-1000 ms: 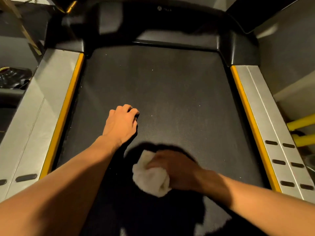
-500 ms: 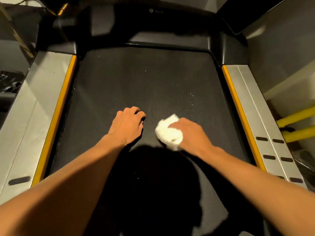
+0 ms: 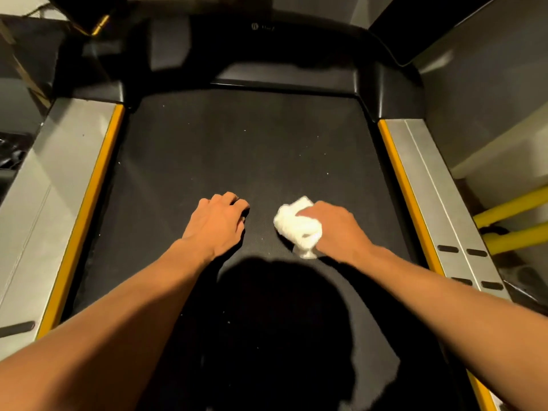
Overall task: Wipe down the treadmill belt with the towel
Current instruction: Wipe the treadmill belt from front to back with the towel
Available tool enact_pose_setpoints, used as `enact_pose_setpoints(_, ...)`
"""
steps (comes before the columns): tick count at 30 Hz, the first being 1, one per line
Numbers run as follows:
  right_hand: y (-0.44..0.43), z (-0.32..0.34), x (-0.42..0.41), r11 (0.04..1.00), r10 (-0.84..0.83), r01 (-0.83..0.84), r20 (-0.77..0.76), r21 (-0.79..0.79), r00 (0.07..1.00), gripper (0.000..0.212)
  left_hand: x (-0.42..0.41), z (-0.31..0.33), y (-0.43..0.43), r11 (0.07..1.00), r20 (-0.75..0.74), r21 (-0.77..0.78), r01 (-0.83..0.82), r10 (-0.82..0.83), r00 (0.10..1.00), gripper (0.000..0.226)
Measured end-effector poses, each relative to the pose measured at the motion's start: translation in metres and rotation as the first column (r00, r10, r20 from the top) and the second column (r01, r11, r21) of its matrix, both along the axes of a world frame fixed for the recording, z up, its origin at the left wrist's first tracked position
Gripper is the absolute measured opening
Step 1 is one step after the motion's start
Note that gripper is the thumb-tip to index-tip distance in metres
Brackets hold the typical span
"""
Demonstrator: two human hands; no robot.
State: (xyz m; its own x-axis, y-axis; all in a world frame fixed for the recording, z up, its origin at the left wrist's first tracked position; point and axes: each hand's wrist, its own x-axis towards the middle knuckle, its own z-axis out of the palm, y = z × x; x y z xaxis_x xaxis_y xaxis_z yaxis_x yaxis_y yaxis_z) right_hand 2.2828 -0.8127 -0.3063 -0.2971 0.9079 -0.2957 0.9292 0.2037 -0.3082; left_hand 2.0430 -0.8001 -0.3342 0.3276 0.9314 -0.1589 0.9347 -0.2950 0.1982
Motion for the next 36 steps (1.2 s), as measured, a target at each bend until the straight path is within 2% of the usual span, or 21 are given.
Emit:
enact_pose_setpoints(1, -0.017, 0.002, -0.010, 0.993, 0.103, -0.105, -0.042, -0.053, 0.994, 0.018, 0.002, 0.000, 0.002, 1.000, 0.005, 0.002, -0.004, 0.004, 1.000, 0.035)
enact_pose_setpoints(2, -0.028, 0.005, -0.016, 0.978, 0.202, -0.205, -0.052, -0.043, 0.978, 0.019, 0.003, -0.001, 0.003, 1.000, 0.008, 0.007, -0.004, 0.004, 1.000, 0.035)
enact_pose_setpoints(3, -0.027, 0.013, -0.022, 0.972, 0.234, -0.234, -0.020, -0.013, 0.972, 0.013, 0.004, -0.003, 0.004, 1.000, 0.009, 0.019, -0.002, 0.002, 1.000, 0.035)
enact_pose_setpoints(4, -0.015, 0.020, -0.022, 0.983, 0.180, -0.179, -0.015, 0.026, 0.984, 0.015, 0.005, -0.005, 0.006, 1.000, 0.010, 0.030, -0.004, 0.004, 1.000, 0.035)
enact_pose_setpoints(5, 0.001, 0.028, -0.019, 0.995, 0.088, -0.086, -0.036, 0.055, 0.995, 0.031, 0.006, -0.007, 0.008, 0.999, 0.012, 0.040, -0.014, 0.013, 1.000, 0.035)
enact_pose_setpoints(6, 0.017, 0.035, -0.015, 0.997, -0.025, 0.032, -0.103, 0.073, 0.994, 0.043, 0.009, -0.008, 0.009, 0.998, 0.014, 0.049, -0.026, 0.025, 1.000, 0.036)
enact_pose_setpoints(7, 0.036, 0.036, -0.004, 0.980, -0.124, 0.151, -0.195, 0.131, 0.973, 0.045, 0.012, -0.010, 0.010, 0.998, 0.017, 0.057, -0.037, 0.036, 0.999, 0.037)
enact_pose_setpoints(9, 0.072, 0.037, 0.022, 0.912, -0.197, 0.276, -0.266, 0.303, 0.944, 0.029, 0.022, -0.011, 0.012, 0.996, 0.014, 0.067, -0.051, 0.050, 0.999, 0.038)
enact_pose_setpoints(11, 0.101, 0.027, 0.050, 0.875, -0.237, 0.299, -0.200, 0.381, 0.951, 0.021, 0.030, -0.009, 0.016, 0.996, -0.002, 0.062, -0.063, 0.063, 0.998, 0.039)
enact_pose_setpoints(15, 0.126, -0.012, 0.078, 0.926, -0.274, 0.274, -0.039, 0.259, 0.961, 0.029, 0.032, -0.003, 0.024, 0.997, -0.031, 0.039, -0.070, 0.072, 0.997, 0.040)
enact_pose_setpoints(19, 0.093, -0.023, 0.048, 0.932, -0.293, 0.301, -0.074, 0.200, 0.953, 0.017, 0.032, -0.005, 0.025, 0.995, -0.011, -0.008, -0.097, 0.097, 0.995, 0.042)
enact_pose_setpoints(22, 0.045, -0.018, 0.011, 0.975, -0.178, 0.176, 0.002, 0.132, 0.984, 0.022, 0.033, -0.010, 0.023, 0.983, 0.039, -0.092, -0.161, 0.165, 0.986, 0.044)
enact_pose_setpoints(24, 0.005, -0.017, -0.013, 0.992, -0.017, 0.016, 0.011, 0.124, 1.000, 0.017, 0.034, -0.010, 0.019, 0.972, 0.052, -0.141, -0.189, 0.198, 0.979, 0.049)
enact_pose_setpoints(25, -0.016, -0.016, -0.020, 0.987, 0.093, -0.088, -0.031, 0.134, 0.995, 0.011, 0.034, -0.009, 0.016, 0.970, 0.051, -0.152, -0.188, 0.197, 0.979, 0.051)
enact_pose_setpoints(27, -0.053, -0.003, -0.027, 0.982, 0.188, -0.187, -0.177, 0.021, 0.966, 0.017, 0.037, -0.005, 0.004, 0.975, 0.065, -0.136, -0.176, 0.186, 0.980, 0.051)
enact_pose_setpoints(29, -0.071, 0.004, -0.023, 0.987, 0.140, -0.105, -0.337, 0.120, 0.931, 0.026, 0.038, 0.000, -0.013, 0.968, 0.110, -0.137, -0.208, 0.223, 0.968, 0.048)
enact_pose_setpoints(30, -0.072, 0.011, -0.017, 0.980, 0.072, 0.002, -0.364, 0.199, 0.929, 0.025, 0.039, 0.001, -0.021, 0.963, 0.139, -0.144, -0.229, 0.249, 0.958, 0.044)
enact_pose_setpoints(31, -0.069, 0.018, -0.008, 0.973, -0.024, 0.107, -0.373, 0.205, 0.928, 0.020, 0.040, 0.001, -0.031, 0.967, 0.169, -0.116, -0.225, 0.242, 0.955, 0.039)
enact_pose_setpoints(32, -0.057, 0.022, 0.003, 0.962, -0.106, 0.175, -0.303, 0.209, 0.947, 0.016, 0.040, -0.001, -0.040, 0.980, 0.186, -0.051, -0.190, 0.196, 0.963, 0.034)
enact_pose_setpoints(34, -0.024, 0.024, 0.032, 0.956, -0.146, 0.164, -0.092, 0.242, 0.985, 0.018, 0.040, -0.006, -0.051, 0.993, 0.180, 0.062, -0.101, 0.088, 0.980, 0.026)
enact_pose_setpoints(36, 0.004, 0.012, 0.067, 0.946, -0.218, 0.213, -0.007, 0.243, 0.976, 0.026, 0.041, -0.011, -0.051, 0.991, 0.181, 0.111, -0.079, 0.058, 0.982, 0.023)
